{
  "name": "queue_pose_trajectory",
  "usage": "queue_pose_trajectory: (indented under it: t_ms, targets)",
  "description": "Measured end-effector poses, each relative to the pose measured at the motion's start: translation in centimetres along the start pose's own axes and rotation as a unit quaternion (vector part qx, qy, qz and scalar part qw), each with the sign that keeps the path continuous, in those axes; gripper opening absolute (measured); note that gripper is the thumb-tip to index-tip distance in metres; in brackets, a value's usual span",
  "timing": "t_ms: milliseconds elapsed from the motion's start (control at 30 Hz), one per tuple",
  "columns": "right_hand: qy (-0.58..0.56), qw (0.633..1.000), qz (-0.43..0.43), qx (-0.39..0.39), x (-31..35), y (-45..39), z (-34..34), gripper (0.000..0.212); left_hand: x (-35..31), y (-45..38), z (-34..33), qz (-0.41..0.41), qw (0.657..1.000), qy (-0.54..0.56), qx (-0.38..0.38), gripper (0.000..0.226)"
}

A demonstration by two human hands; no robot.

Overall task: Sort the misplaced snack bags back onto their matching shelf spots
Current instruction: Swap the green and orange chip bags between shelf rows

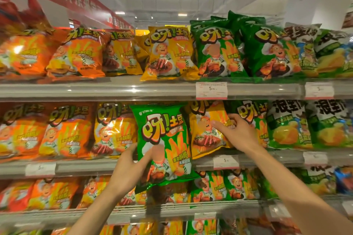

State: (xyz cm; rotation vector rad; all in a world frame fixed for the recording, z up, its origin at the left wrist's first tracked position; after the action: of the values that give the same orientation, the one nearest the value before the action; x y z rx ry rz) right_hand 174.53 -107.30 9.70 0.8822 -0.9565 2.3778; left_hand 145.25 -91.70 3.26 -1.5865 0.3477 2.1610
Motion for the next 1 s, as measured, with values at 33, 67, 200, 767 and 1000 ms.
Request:
queue_pose_trajectory:
  t_ms: [33, 67, 200, 767, 1000]
  targets:
    - [0.006, 1.000, 0.001, 0.008, -0.3, 0.4, 0.7, 0.084, -0.1, -0.1, -0.2, -0.005, 1.000, -0.006, -0.003, 0.070]
    - [-0.002, 1.000, 0.003, 0.014, -0.7, 0.9, 1.5, 0.084, -0.4, -0.1, -0.6, -0.007, 1.000, -0.010, -0.002, 0.058]
    - [-0.034, 0.998, 0.000, 0.045, -2.2, 3.3, 4.6, 0.074, -1.4, -0.5, -2.2, -0.024, 0.999, -0.019, -0.010, 0.036]
    - [-0.138, 0.990, -0.030, -0.015, -7.4, 8.2, 9.3, 0.070, -7.0, -7.8, -12.4, -0.042, 0.990, -0.131, -0.043, 0.051]
    - [-0.151, 0.988, -0.038, -0.005, -7.7, 8.5, 8.9, 0.071, -7.5, -9.1, -14.1, -0.035, 0.989, -0.142, -0.036, 0.054]
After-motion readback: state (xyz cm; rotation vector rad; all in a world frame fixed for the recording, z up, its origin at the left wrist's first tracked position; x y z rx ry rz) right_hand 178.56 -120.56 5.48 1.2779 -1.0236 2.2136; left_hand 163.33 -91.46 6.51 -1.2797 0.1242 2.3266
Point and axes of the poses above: each hand's wrist, its own y-axis away from the middle knuckle, its own z-axis out of the back of the hand, x = y × z, the point moved 3 cm from there along -y, towards the middle knuckle, and after that the axes turned 13 degrees about z, right-handed, at the moved point
